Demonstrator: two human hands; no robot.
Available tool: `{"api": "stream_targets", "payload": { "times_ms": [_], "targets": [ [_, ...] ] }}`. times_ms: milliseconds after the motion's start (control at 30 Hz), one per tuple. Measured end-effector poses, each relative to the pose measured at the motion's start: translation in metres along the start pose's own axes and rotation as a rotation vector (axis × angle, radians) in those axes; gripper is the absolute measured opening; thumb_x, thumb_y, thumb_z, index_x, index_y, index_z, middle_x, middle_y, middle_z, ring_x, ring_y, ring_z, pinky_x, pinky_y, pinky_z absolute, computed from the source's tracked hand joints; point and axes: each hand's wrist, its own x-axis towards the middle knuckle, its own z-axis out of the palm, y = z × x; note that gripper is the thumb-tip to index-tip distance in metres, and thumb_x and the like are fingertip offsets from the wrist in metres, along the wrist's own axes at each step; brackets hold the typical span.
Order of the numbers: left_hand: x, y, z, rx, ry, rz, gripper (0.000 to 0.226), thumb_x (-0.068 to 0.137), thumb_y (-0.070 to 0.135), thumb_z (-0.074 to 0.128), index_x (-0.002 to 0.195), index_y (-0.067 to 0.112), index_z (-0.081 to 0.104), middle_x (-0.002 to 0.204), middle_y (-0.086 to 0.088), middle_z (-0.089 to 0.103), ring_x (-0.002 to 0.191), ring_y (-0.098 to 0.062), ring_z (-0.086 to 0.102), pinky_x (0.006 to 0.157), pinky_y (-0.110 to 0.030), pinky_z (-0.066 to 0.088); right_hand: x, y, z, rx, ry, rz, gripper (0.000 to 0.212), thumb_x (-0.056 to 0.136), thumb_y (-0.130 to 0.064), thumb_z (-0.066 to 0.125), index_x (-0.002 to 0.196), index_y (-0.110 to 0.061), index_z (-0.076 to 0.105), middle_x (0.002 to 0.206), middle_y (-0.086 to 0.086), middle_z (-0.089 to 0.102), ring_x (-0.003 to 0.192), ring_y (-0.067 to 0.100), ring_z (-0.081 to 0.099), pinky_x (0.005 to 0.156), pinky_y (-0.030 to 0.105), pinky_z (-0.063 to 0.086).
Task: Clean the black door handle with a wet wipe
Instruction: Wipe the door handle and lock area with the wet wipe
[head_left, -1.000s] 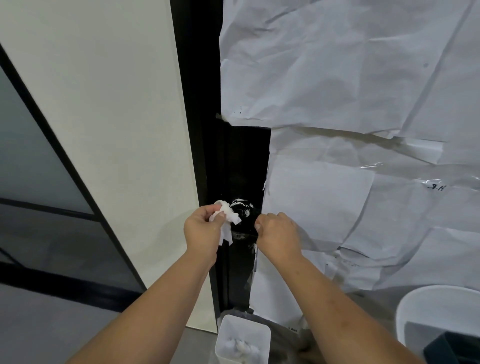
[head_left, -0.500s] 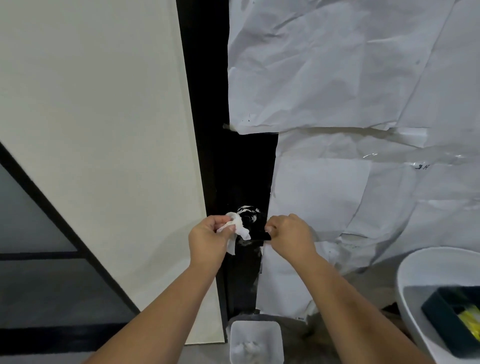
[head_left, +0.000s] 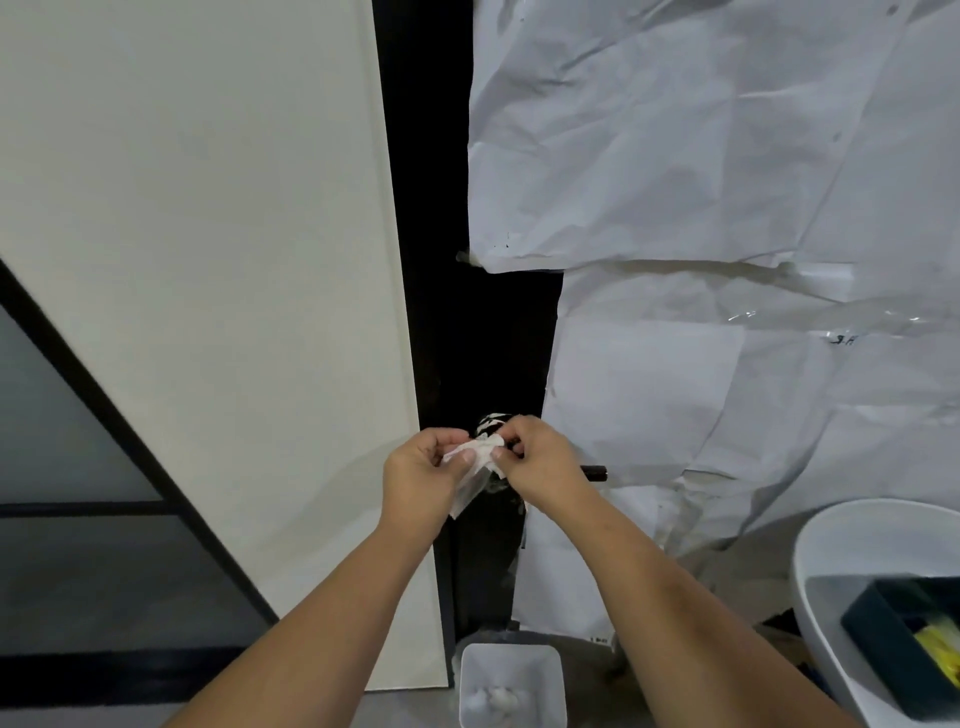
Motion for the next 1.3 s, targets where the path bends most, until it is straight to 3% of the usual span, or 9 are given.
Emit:
{"api": "stream_targets", "payload": {
  "times_ms": [167, 267, 467, 600, 700, 833, 967, 1167, 1300],
  "targets": [
    [-0.003, 0.005, 0.005, -0.001, 0.156, 0.063, 0.016, 0.088, 0.013, 0.074, 0.101, 0.020, 0.071, 0.088, 0.011, 0.071, 0.081, 0.007, 0.065, 0.072, -0.006, 0.050, 0.002, 0.011, -0.013, 0.080, 0.103, 0.079, 0.012, 0.088, -0.013, 0.055, 0.091, -0.025, 0.053, 0.076, -0.003, 0.057, 0.071, 0.012, 0.056, 0.059, 0.021, 0.043],
    [-0.003, 0.006, 0.007, 0.134, 0.273, 0.176, 0.016, 0.090, 0.018, 0.072, 0.104, 0.024, 0.068, 0.096, 0.013, 0.063, 0.090, -0.003, 0.062, 0.078, -0.010, 0.048, 0.004, 0.016, -0.019, 0.133, 0.205, 0.063, 0.020, 0.086, -0.010, 0.050, 0.094, -0.028, 0.054, 0.074, -0.002, 0.055, 0.065, 0.014, 0.053, 0.058, 0.027, 0.046],
    [0.010, 0.001, 0.012, 0.574, 0.396, 0.780, 0.031, 0.087, 0.007, 0.070, 0.116, 0.016, 0.066, 0.111, -0.003, 0.057, 0.101, -0.021, 0.053, 0.087, -0.034, 0.047, -0.005, 0.006, -0.015, 0.004, 0.482, -0.277, 0.023, 0.085, 0.002, 0.054, 0.100, -0.012, 0.062, 0.095, -0.001, 0.050, 0.070, 0.002, 0.047, 0.065, 0.004, 0.038],
    [0.031, 0.014, 0.015, 0.713, 0.464, 1.232, 0.029, 0.086, 0.009, 0.073, 0.108, 0.026, 0.064, 0.112, 0.000, 0.061, 0.098, -0.023, 0.060, 0.088, -0.038, 0.045, -0.003, 0.012, 0.002, -0.278, 0.300, -0.459, 0.026, 0.083, -0.003, 0.058, 0.108, -0.010, 0.061, 0.103, 0.002, 0.052, 0.081, 0.012, 0.051, 0.070, 0.021, 0.050],
    [0.053, 0.040, 0.013, 0.752, 0.541, 1.406, 0.025, 0.089, 0.011, 0.068, 0.105, 0.030, 0.065, 0.113, 0.006, 0.059, 0.101, -0.019, 0.059, 0.098, -0.044, 0.042, 0.000, 0.013, 0.012, -0.491, 0.263, -0.495, 0.030, 0.077, -0.008, 0.061, 0.106, -0.018, 0.064, 0.105, -0.002, 0.059, 0.092, 0.018, 0.051, 0.077, 0.031, 0.048],
    [0.081, 0.063, 0.010, 0.791, 0.639, 1.470, 0.018, 0.090, 0.013, 0.070, 0.093, 0.030, 0.076, 0.109, 0.008, 0.062, 0.102, -0.017, 0.060, 0.111, -0.053, 0.026, 0.003, 0.010, 0.020, -0.534, 0.150, -0.438, 0.041, 0.082, -0.010, 0.059, 0.122, -0.019, 0.060, 0.123, -0.007, 0.051, 0.102, 0.016, 0.044, 0.086, 0.027, 0.047],
    [0.097, 0.056, 0.008, 0.853, 0.706, 1.428, 0.026, 0.088, 0.008, 0.071, 0.098, 0.031, 0.075, 0.123, 0.008, 0.056, 0.119, -0.017, 0.051, 0.113, -0.060, 0.019, 0.011, 0.009, 0.020, -0.507, 0.131, -0.428, 0.038, 0.081, -0.004, 0.061, 0.118, -0.011, 0.063, 0.122, -0.001, 0.051, 0.101, 0.017, 0.045, 0.087, 0.025, 0.048],
    [0.099, 0.053, 0.009, 0.782, 0.701, 1.458, 0.033, 0.090, 0.005, 0.069, 0.111, 0.030, 0.065, 0.129, 0.005, 0.054, 0.124, -0.019, 0.048, 0.117, -0.052, 0.021, 0.014, 0.020, 0.022, -0.402, 0.245, -0.266, 0.026, 0.075, 0.002, 0.067, 0.100, -0.006, 0.067, 0.095, 0.004, 0.055, 0.083, 0.017, 0.050, 0.067, 0.014, 0.038],
    [0.099, 0.051, 0.010, 0.778, 0.704, 1.446, 0.032, 0.091, 0.006, 0.068, 0.111, 0.031, 0.064, 0.129, 0.006, 0.053, 0.124, -0.019, 0.048, 0.116, -0.052, 0.022, 0.010, 0.011, 0.027, -0.493, 0.180, -0.345, 0.029, 0.079, -0.002, 0.064, 0.107, -0.007, 0.065, 0.112, 0.004, 0.053, 0.095, 0.019, 0.045, 0.075, 0.022, 0.049]
  ]
}}
